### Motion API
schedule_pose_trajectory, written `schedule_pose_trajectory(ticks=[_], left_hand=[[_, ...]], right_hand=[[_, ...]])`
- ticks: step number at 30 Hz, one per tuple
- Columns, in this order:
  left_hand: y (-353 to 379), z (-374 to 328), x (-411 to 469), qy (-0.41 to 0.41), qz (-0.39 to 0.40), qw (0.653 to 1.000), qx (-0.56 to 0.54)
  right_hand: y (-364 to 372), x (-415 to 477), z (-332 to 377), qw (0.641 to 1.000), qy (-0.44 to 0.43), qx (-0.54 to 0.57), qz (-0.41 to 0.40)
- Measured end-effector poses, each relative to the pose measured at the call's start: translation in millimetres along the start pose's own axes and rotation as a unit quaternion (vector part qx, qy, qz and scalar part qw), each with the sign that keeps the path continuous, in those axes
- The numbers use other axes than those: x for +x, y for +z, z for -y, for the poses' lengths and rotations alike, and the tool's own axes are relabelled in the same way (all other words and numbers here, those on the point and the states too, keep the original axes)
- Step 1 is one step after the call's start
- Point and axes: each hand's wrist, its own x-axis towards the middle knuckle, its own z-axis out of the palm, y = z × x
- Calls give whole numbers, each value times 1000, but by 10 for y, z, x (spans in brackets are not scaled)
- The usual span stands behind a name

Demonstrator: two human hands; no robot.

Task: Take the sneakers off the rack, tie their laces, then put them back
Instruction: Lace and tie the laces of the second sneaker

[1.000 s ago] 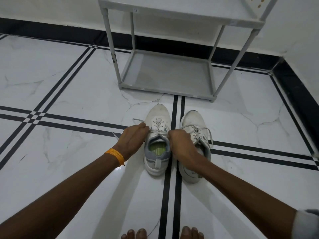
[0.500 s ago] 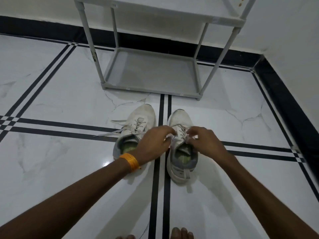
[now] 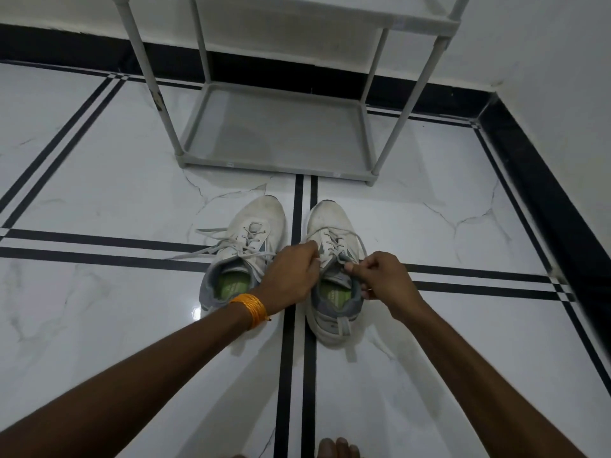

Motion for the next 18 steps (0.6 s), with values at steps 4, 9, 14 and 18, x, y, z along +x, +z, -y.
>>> schedule_pose_trajectory(ticks=[4, 9, 14, 18], left_hand=[[-112, 77, 5, -50, -11, 998, -21], [-191, 136, -10, -69, -9, 996, -47], [-237, 167, -1, -90, -11, 994, -69], [-239, 115, -4, -114, 1, 986, -118]], right_hand=[[44, 85, 61, 996, 2, 74, 45], [205, 119, 117, 993, 12, 70, 97], [233, 124, 176, 998, 11, 56, 23], [365, 98, 131, 998, 20, 56, -12]])
